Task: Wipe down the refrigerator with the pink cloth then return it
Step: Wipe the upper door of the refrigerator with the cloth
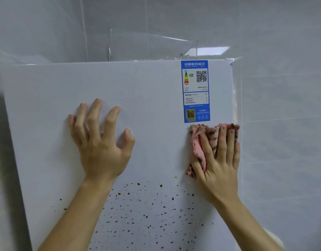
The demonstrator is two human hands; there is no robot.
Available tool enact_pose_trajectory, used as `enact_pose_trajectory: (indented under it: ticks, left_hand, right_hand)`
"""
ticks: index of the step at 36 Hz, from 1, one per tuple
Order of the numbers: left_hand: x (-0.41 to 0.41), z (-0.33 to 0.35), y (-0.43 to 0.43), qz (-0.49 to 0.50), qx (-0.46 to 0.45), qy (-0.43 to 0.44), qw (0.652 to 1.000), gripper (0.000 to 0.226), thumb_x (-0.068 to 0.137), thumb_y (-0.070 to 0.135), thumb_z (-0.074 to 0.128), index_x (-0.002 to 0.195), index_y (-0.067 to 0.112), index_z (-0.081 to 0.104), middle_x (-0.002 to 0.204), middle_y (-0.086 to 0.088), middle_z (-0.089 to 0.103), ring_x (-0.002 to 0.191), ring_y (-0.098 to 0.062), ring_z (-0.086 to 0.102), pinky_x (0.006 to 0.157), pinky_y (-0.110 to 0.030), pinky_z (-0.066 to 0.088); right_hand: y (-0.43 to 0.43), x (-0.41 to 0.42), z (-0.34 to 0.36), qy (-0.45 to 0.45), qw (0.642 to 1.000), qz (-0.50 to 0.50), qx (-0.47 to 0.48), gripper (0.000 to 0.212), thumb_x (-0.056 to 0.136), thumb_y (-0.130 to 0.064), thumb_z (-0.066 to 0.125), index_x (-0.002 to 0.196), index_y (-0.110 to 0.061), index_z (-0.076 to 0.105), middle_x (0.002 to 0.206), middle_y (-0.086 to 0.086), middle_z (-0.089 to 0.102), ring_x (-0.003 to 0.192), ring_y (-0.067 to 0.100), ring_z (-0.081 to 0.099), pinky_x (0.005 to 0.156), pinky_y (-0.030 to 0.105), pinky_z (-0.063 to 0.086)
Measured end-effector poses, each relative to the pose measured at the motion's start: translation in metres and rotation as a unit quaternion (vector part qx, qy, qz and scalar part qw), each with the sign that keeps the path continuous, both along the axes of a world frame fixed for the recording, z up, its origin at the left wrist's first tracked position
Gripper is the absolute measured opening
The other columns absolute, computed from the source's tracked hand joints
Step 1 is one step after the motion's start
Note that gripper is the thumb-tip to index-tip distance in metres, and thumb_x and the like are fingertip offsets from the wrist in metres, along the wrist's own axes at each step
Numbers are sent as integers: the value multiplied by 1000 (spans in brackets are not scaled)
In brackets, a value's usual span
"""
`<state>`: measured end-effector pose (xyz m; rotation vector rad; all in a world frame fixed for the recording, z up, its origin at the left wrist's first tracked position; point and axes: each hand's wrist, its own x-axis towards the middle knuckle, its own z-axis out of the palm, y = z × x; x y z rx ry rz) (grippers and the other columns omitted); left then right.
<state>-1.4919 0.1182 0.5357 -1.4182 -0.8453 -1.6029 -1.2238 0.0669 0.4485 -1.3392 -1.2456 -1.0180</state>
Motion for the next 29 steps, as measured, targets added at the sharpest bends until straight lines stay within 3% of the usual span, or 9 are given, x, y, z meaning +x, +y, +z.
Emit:
enact_pose_trajectory:
  ticks: [9,14,17,20,22,25,29]
  left_hand:
    - [-3,0,2,8,-3,5,1000,49,96,37,56,138,12,64,152,-20,50,146,-44,35,122,-66,21]
    - [-1,1,0,2,1,-1,1000,49,95,36,56,138,13,64,153,-19,49,146,-43,35,123,-65,21]
    - [1,1,-1,-4,-1,-3,1000,49,95,36,56,137,13,64,152,-19,50,147,-42,35,124,-64,21]
    - [2,0,-2,-6,-4,-8,1000,49,95,37,55,137,13,64,153,-18,49,147,-42,34,125,-64,19]
    - [2,0,-2,-7,-7,-10,1000,50,95,37,55,138,13,63,153,-18,48,147,-42,34,125,-63,18]
    - [3,1,-2,-11,-15,-15,1000,50,95,38,55,138,14,63,154,-18,48,147,-44,35,126,-62,18]
    - [1,0,-4,-10,-21,-15,1000,50,95,38,53,138,14,63,155,-18,47,148,-43,34,126,-61,17]
  right_hand:
    - [7,-5,105,70,997,21,27,62,104,-59,31,164,-45,19,175,14,6,162,34,1,128,51,8]
    - [1,2,77,49,998,34,35,61,106,-51,32,165,-41,18,175,12,6,162,33,3,129,48,11]
    - [-2,4,26,34,998,34,27,63,105,-48,34,165,-34,21,174,17,5,161,40,6,127,59,17]
    - [-6,2,-7,21,999,34,-8,73,99,-50,41,166,-36,17,174,18,4,161,43,4,126,65,14]
    - [-8,1,-7,17,999,31,-25,76,97,-58,41,166,-39,13,175,16,0,161,42,1,127,65,8]
    - [-8,-1,8,12,999,32,-40,72,102,-69,25,166,-38,18,175,14,-1,161,40,-2,127,65,2]
    - [0,-9,47,9,1000,23,-6,61,108,-60,15,165,-37,21,175,15,6,161,39,3,126,66,7]
